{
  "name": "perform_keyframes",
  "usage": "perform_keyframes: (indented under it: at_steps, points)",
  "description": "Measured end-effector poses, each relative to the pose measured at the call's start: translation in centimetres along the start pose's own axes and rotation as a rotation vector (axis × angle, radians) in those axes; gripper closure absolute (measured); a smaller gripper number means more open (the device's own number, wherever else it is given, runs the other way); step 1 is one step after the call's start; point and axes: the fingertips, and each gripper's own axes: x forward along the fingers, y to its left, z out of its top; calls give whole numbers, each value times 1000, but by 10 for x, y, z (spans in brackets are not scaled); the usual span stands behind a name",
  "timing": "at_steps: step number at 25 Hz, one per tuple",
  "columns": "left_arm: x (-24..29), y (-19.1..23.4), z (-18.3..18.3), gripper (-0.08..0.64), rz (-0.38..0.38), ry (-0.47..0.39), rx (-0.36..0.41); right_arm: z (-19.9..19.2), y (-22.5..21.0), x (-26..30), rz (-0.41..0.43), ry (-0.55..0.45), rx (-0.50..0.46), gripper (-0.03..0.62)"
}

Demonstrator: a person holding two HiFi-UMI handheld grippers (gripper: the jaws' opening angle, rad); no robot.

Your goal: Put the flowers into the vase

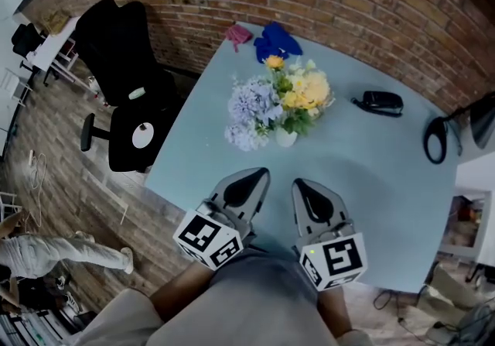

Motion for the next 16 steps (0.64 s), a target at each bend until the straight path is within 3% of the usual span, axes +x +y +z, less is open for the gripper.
perform_keyframes:
  at_steps: [16]
  points:
    - [-9, -4, 2, 540, -16, 12, 15, 4, 10, -2, 16, -18, 16, 569]
